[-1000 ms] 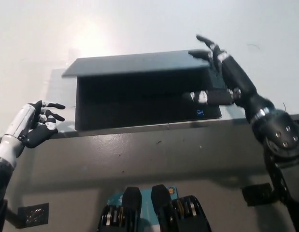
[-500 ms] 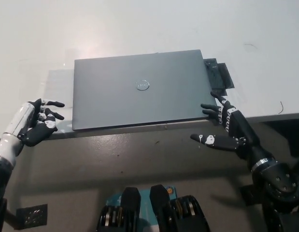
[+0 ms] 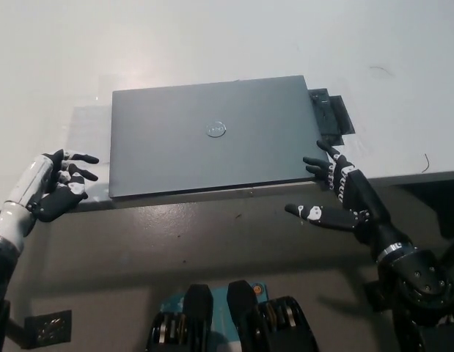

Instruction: The robot uses its right hand to push down on the lid of a laptop kept in the middle of the desk to close it

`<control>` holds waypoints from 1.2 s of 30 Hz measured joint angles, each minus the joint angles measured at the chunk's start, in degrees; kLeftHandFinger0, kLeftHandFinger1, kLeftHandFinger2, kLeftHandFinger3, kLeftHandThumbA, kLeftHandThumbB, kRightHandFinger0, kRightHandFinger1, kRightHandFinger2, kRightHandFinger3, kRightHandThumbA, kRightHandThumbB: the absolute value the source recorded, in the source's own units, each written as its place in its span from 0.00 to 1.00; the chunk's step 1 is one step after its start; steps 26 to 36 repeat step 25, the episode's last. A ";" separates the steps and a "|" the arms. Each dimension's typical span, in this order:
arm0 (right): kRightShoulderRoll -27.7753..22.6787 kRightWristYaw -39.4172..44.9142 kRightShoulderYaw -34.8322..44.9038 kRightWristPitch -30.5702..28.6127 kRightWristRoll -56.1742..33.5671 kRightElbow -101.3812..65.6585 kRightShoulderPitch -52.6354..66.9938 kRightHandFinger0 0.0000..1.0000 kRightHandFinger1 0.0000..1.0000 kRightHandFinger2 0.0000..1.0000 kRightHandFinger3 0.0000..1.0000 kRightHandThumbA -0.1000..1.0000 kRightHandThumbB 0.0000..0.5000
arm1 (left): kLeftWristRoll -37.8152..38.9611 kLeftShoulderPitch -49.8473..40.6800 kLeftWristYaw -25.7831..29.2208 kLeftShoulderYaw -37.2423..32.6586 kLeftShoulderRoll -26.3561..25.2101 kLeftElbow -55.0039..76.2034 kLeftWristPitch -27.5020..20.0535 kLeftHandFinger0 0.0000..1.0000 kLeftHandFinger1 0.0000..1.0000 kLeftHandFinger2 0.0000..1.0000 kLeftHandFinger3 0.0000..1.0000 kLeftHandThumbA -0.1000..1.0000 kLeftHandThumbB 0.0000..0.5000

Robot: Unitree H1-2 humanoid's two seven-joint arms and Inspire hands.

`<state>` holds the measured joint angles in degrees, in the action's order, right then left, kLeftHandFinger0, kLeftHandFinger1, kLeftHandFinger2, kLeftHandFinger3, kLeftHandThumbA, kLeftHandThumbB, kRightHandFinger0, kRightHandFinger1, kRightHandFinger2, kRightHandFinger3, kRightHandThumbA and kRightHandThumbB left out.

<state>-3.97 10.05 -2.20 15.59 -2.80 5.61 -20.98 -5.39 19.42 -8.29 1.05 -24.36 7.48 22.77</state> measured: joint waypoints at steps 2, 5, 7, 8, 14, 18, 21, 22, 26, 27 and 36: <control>-0.15 0.31 0.23 1.10 -0.79 -2.24 0.30 0.89 0.86 0.87 1.00 1.00 0.53 | -0.03 0.00 -0.14 -0.04 0.00 0.00 0.01 0.33 0.38 0.51 0.62 0.05 0.01; -1.00 0.84 0.68 2.93 -1.83 -8.23 1.29 0.90 0.83 0.82 0.98 1.00 0.59 | -0.06 -0.01 -0.19 -0.04 0.00 -0.02 0.00 0.31 0.37 0.50 0.61 0.05 0.02; -1.88 0.92 1.58 4.18 -2.70 -12.46 1.91 0.90 0.84 0.83 0.98 1.00 0.56 | -0.06 -0.01 -0.21 -0.03 0.00 -0.08 0.00 0.31 0.37 0.50 0.61 0.04 0.01; -2.32 0.89 2.50 5.19 -3.41 -15.35 2.35 0.91 0.86 0.85 1.00 1.00 0.50 | -0.05 -0.01 -0.22 -0.01 0.00 -0.12 0.00 0.32 0.38 0.50 0.62 0.04 0.01; -5.93 0.60 7.60 8.55 -8.57 -27.37 7.84 0.92 0.88 0.90 1.00 1.00 0.53 | -0.10 -0.03 -0.42 0.11 -0.02 -0.11 0.00 0.28 0.36 0.49 0.62 0.06 0.03; -7.62 -0.22 13.04 9.87 -11.64 -30.63 13.72 0.90 0.85 0.86 0.97 1.00 0.58 | -0.22 -0.05 -0.43 0.41 -0.02 -0.15 0.06 0.28 0.36 0.49 0.61 0.05 0.03; -7.45 -0.87 15.48 10.04 -12.36 -30.36 16.80 0.90 0.84 0.86 0.98 1.00 0.56 | -0.25 -0.05 -0.44 0.47 -0.01 -0.15 0.06 0.28 0.35 0.48 0.61 0.03 0.04; -7.36 -0.93 16.10 9.86 -12.51 -29.85 17.45 0.90 0.84 0.85 0.98 1.00 0.59 | -0.25 -0.05 -0.44 0.49 -0.01 -0.15 0.06 0.28 0.35 0.48 0.61 0.02 0.04; -6.98 -1.02 17.17 8.86 -12.91 -26.32 19.42 0.91 0.83 0.84 0.96 1.00 0.63 | -0.25 -0.06 -0.44 0.61 -0.01 -0.15 0.05 0.25 0.34 0.47 0.61 0.02 0.04; -6.98 -1.02 17.17 8.86 -12.91 -26.32 19.42 0.91 0.83 0.84 0.96 1.00 0.63 | -0.25 -0.06 -0.44 0.61 -0.01 -0.15 0.05 0.25 0.34 0.47 0.61 0.02 0.04; -6.98 -1.02 17.17 8.86 -12.91 -26.32 19.42 0.91 0.83 0.84 0.96 1.00 0.63 | -0.25 -0.06 -0.44 0.61 -0.01 -0.15 0.05 0.25 0.34 0.47 0.61 0.02 0.04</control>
